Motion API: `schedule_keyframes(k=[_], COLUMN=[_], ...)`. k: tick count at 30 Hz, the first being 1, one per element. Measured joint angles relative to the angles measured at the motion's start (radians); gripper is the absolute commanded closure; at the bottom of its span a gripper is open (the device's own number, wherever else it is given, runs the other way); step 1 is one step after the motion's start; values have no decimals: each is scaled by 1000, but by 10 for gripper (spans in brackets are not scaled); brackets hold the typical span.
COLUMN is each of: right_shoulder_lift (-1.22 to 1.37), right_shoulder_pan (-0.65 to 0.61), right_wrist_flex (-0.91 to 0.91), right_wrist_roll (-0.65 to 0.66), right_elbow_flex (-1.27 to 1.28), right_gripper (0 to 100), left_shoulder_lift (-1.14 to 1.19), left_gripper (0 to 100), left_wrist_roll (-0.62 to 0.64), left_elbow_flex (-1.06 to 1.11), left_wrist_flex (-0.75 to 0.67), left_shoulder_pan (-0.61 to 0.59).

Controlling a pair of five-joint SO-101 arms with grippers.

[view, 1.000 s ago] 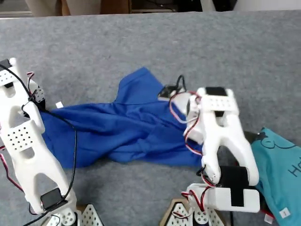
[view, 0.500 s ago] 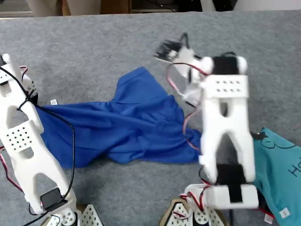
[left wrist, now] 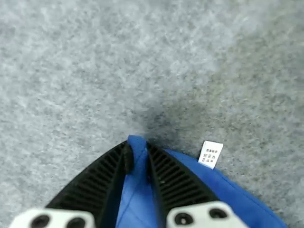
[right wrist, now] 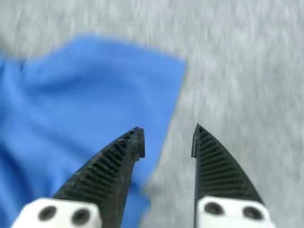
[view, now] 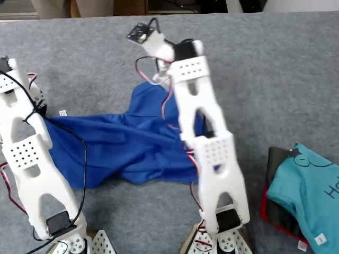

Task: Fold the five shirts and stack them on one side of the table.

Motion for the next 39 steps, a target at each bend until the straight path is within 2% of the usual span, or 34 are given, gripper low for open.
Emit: schedule_keyframes(k=[5,8,12,17,22,29,39], right_shoulder_lift=[310,404,399,397,362,304,270], right_shoulder_pan=[-71,-66,-23,29,29,29,2], right_wrist_flex=[-101,-206,-253,-258,-235,-196,-190], right_wrist_roll=[-104,-204,-305,-324,-325,-385,-397], right_elbow_flex=[-342,-356,-359,-296,-215,-207,-186], right_gripper=[822,822,822,822,824,825,825], left_shoulder_lift=[11,12,12,12,12,58,80], left_gripper=[982,982,982,982,982,982,982], left_wrist_roll=[-18,-58,-84,-103,-103,-104,-124], left_elbow_flex=[0,18,29,29,29,34,31], left_wrist_flex=[0,0,0,0,0,-41,-52], left_shoulder_pan=[3,20,44,52,52,52,55])
